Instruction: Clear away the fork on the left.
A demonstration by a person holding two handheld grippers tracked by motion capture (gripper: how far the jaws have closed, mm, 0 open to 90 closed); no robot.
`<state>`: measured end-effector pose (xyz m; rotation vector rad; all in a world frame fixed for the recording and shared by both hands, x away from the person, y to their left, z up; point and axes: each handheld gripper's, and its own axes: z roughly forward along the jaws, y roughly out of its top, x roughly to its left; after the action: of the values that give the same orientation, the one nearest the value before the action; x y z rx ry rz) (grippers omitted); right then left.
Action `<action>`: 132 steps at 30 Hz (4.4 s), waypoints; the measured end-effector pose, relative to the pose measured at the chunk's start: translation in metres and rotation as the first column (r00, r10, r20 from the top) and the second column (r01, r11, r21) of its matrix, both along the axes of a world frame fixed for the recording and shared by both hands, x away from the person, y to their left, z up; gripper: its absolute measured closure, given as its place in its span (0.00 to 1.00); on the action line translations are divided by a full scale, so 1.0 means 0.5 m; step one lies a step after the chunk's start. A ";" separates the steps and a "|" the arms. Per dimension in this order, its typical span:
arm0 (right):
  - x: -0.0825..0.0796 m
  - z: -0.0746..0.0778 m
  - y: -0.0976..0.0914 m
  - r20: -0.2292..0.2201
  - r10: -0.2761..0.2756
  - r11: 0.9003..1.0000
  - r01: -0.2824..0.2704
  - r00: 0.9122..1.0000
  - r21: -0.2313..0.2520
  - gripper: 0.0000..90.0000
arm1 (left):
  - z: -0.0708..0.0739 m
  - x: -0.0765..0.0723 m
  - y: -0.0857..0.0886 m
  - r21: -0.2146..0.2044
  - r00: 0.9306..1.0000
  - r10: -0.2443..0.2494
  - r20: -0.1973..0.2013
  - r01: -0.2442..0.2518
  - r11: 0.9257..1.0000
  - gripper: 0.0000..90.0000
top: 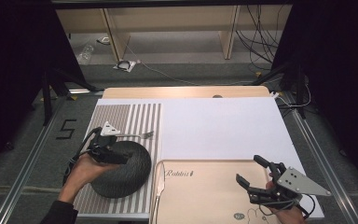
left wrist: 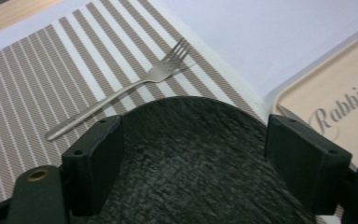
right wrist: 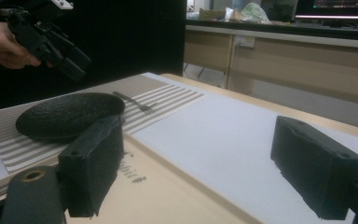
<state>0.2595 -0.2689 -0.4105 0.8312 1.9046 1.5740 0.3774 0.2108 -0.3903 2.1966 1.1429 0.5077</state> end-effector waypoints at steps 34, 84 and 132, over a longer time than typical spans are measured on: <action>0.002 -0.003 0.004 -0.005 0.006 1.000 -0.006 1.000 -0.008 0.20 | -0.032 0.166 0.030 0.093 0.996 0.037 -0.075 -0.030 0.995 0.24; 0.002 -0.002 0.003 -0.003 0.011 1.000 -0.011 1.000 -0.013 0.20 | -0.141 0.296 0.018 0.221 0.966 0.034 -0.257 0.025 0.975 0.32; 0.000 0.000 0.001 0.004 0.008 1.000 -0.008 1.000 -0.011 0.21 | -0.141 0.314 0.022 0.197 0.912 0.002 -0.410 0.086 0.977 0.71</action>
<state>0.2594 -0.2685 -0.4103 0.8166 1.9146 1.5674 0.5344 0.2217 -0.4611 2.5906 1.2970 0.1532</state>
